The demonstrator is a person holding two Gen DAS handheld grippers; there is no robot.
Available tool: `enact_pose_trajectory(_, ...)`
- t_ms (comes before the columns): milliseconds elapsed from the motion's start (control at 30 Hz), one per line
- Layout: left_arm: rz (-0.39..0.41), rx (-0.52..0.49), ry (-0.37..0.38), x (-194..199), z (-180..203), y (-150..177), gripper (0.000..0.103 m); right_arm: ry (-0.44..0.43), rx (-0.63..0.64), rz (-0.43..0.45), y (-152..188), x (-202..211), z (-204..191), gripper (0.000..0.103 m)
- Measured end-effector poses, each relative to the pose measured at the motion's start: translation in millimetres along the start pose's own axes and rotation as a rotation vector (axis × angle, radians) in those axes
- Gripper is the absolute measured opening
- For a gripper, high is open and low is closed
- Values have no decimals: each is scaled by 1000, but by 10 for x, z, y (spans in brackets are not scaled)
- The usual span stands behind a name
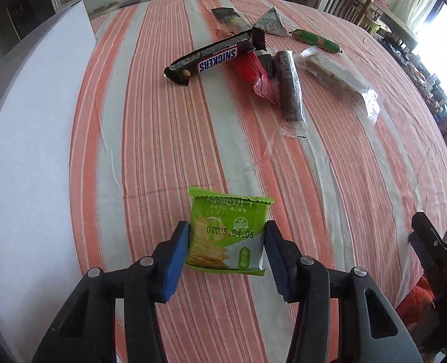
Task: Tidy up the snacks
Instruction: 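Lower the green cracker packet back onto the table and open the left tool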
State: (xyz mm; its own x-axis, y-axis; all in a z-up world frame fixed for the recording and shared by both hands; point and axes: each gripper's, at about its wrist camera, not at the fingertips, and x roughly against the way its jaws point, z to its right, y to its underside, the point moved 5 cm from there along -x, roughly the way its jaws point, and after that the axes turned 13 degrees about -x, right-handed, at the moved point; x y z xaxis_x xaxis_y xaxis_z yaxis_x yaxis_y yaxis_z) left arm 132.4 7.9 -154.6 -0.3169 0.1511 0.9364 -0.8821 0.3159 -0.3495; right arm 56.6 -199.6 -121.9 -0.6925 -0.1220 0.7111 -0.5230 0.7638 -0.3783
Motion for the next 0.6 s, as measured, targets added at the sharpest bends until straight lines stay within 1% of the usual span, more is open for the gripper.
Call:
enact_pose_trajectory(133,91,-5,-32,37,60,155,50,0,0,7,-3,19,3,83)
enact_pose_trajectory(167,111,-12,-42,42,70,153,52,0,0,7,-3,19,4,83)
enact_pose_trajectory(200,127,-20,-48,36,73,130,56,1,1,6,-2,19,4,83)
enact_pose_trajectory(233,141,-27,-53,34,78,134,65,1,2,5,-2,19,3,83)
enact_pose_trajectory(267,146,-34,-62,0,115,106,70,2,3,4,0,18,1,83)
enact_pose_trajectory(300,152,-40,-75,-16,110,110,78,2,5,2,3,18,-1,83)
enact_pose_trajectory(433,194,-92,-129,-68,93,120,89,3,8,0,5,18,-4,83)
enact_pose_trajectory(467,203,-87,-128,-88,81,107,91,3,7,0,5,17,-5,83)
enact_pose_trajectory(533,214,-75,-135,-112,54,122,101,3,5,-4,7,5,-7,83)
enact_pose_trajectory(600,233,-65,-140,-109,21,151,103,3,5,-8,11,-3,-9,83)
